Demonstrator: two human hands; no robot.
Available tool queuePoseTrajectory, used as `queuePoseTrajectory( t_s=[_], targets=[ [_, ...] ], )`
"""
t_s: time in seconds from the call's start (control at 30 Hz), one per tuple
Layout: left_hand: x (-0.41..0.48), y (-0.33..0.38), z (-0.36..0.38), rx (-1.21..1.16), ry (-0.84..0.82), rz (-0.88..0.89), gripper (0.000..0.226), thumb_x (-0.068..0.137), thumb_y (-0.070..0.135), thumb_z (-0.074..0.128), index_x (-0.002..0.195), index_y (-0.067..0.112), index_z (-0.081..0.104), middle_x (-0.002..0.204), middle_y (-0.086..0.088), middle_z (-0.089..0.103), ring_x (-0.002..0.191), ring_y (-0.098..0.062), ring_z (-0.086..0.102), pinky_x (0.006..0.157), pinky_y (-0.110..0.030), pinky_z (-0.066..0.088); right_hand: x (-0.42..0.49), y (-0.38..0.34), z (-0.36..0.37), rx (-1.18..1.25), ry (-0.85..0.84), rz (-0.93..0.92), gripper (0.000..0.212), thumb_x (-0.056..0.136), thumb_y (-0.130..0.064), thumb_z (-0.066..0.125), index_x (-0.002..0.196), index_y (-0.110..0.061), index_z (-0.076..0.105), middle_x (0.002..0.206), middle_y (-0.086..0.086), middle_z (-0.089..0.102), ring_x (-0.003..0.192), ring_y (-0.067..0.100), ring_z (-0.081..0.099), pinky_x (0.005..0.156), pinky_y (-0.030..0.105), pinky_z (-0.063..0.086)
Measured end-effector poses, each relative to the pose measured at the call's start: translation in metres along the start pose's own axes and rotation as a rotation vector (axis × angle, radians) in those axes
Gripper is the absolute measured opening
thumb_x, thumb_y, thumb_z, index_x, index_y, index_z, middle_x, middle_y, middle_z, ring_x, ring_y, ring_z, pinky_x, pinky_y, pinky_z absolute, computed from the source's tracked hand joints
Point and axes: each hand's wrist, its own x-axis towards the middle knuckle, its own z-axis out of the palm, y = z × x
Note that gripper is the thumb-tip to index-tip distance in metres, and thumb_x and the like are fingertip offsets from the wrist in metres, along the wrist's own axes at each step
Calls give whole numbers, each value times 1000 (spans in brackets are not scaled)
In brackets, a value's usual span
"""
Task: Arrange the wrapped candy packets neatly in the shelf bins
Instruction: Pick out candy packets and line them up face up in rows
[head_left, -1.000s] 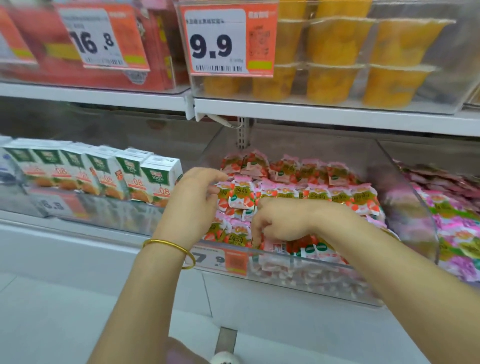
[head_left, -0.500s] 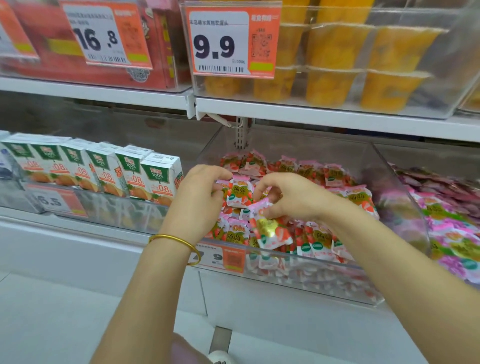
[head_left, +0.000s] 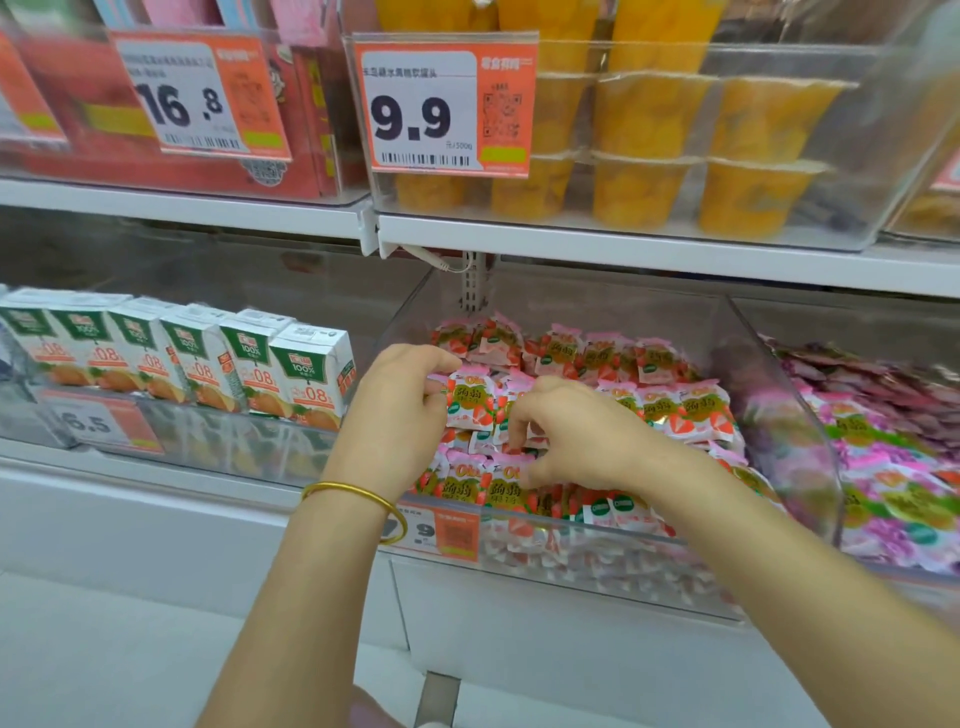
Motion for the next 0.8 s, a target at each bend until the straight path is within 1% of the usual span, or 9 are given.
queuePoseTrajectory(
  t_s=[0.1, 0.23, 0.3, 0.43, 0.53, 0.63, 0.73, 0.77, 0.8],
  targets=[
    [0, 7, 4, -7, 10, 21, 33, 88, 2, 47, 112, 20, 62, 121, 2, 53, 96, -8, 55, 79, -12, 34, -20, 13, -18, 245, 208, 39, 13, 80, -27, 72, 87, -28, 61, 96, -7, 53, 78, 6, 52, 73, 24, 42],
    [-2, 38, 20, -32, -1, 138, 32, 88, 3, 47, 112, 18, 62, 118, 2, 54, 102, -11, 54, 78, -8, 29, -76, 42, -50, 467, 427, 142, 13, 83, -14, 68, 83, -27, 65, 85, -8, 64, 71, 2, 57, 67, 14, 45],
    [-6, 61, 33, -51, -32, 230, 31, 88, 3, 48, 112, 17, 62, 116, 2, 55, 105, -11, 52, 83, -8, 29, -108, 57, -61, 497, 431, 193, 15, 84, -9, 66, 84, -24, 67, 80, -6, 66, 67, 2, 57, 66, 15, 45],
    [-18, 114, 61, -164, -49, 370, 31, 84, -3, 49, 106, 13, 64, 108, 0, 56, 103, -14, 54, 90, -20, 40, -162, 100, -83, 462, 365, 332, 16, 85, -7, 64, 83, -22, 68, 75, -3, 66, 64, 3, 57, 66, 21, 47],
    [-28, 156, 84, -225, -16, 459, 31, 79, -8, 50, 100, 10, 65, 101, 2, 56, 97, -14, 54, 85, -16, 38, -196, 136, -91, 463, 441, 452, 14, 87, -4, 61, 83, -17, 67, 70, 3, 65, 61, 8, 59, 59, 19, 47],
    [-42, 196, 112, -224, -59, 532, 33, 79, -7, 49, 100, 14, 64, 101, 5, 54, 95, -7, 49, 84, -15, 35, -232, 169, -84, 513, 558, 566, 15, 87, 1, 59, 84, -12, 65, 73, 10, 66, 63, 15, 59, 57, 25, 48],
    [-52, 227, 144, -172, -139, 615, 30, 80, -4, 51, 100, 15, 64, 105, 1, 57, 101, -15, 52, 89, -23, 37, -265, 202, -79, 433, 575, 605, 18, 83, 5, 61, 82, -12, 65, 75, 3, 63, 58, -3, 57, 54, 10, 44],
    [-52, 236, 154, -147, -165, 622, 29, 81, -2, 52, 100, 15, 64, 106, 0, 57, 103, -18, 52, 91, -26, 38, -273, 213, -80, 395, 561, 617, 18, 82, 4, 62, 82, -14, 65, 77, 1, 63, 63, -3, 58, 58, 10, 44],
    [-51, 244, 165, -122, -187, 624, 28, 81, -2, 53, 99, 16, 65, 106, 0, 58, 103, -21, 52, 91, -28, 38, -280, 226, -80, 359, 554, 631, 20, 80, 3, 63, 83, -16, 65, 80, 1, 65, 71, 3, 60, 66, 15, 47]
  ],
)
